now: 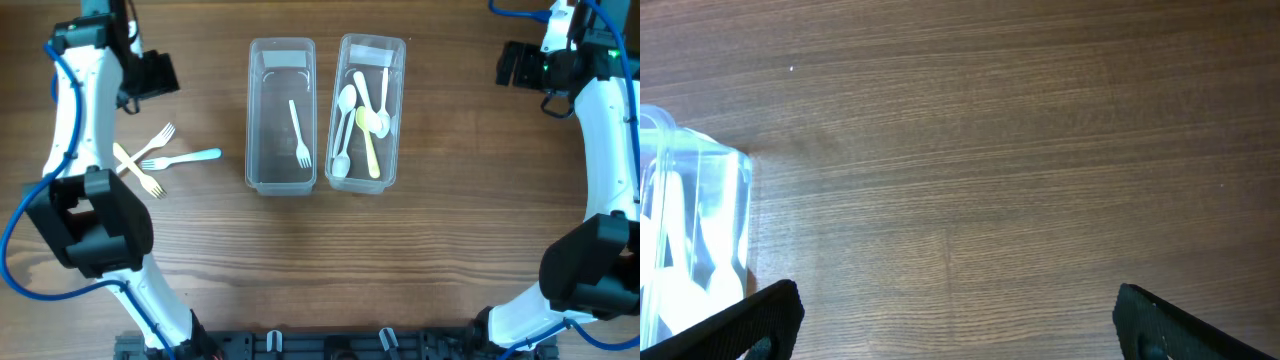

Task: Pack container
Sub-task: 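Return left gripper to the forks and grasp another white fork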

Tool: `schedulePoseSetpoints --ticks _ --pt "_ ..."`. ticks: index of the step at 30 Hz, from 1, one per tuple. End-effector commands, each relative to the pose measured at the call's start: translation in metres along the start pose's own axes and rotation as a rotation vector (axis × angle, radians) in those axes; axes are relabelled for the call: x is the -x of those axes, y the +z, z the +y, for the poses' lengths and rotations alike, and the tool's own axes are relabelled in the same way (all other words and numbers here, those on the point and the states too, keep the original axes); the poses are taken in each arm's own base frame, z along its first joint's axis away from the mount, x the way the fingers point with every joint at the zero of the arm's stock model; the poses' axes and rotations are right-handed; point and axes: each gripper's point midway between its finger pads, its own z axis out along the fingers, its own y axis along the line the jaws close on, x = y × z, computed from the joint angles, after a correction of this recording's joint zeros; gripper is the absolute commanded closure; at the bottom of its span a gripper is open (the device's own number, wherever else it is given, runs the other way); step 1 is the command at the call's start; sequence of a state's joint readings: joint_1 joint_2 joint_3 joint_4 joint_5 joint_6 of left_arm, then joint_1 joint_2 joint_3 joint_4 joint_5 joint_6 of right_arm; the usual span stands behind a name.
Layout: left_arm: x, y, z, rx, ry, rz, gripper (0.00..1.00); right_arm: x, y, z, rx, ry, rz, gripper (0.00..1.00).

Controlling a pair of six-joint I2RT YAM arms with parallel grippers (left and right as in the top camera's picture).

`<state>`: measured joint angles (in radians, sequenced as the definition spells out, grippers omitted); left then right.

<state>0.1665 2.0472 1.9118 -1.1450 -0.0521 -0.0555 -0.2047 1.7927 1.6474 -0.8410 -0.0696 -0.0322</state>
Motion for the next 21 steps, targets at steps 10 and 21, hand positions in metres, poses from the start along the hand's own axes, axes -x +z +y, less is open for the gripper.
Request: schedulePoseSetpoints --ticks 10,21 --pt "-0.004 0.003 0.03 0.009 0.366 0.035 0.13 0.009 -0.012 0.0 -0.01 -0.023 -0.038 0.0" --pt "-0.067 0.055 0.03 -0.103 0.712 0.327 0.07 0.01 -0.012 0.0 -0.01 -0.023 -0.038 0.0"
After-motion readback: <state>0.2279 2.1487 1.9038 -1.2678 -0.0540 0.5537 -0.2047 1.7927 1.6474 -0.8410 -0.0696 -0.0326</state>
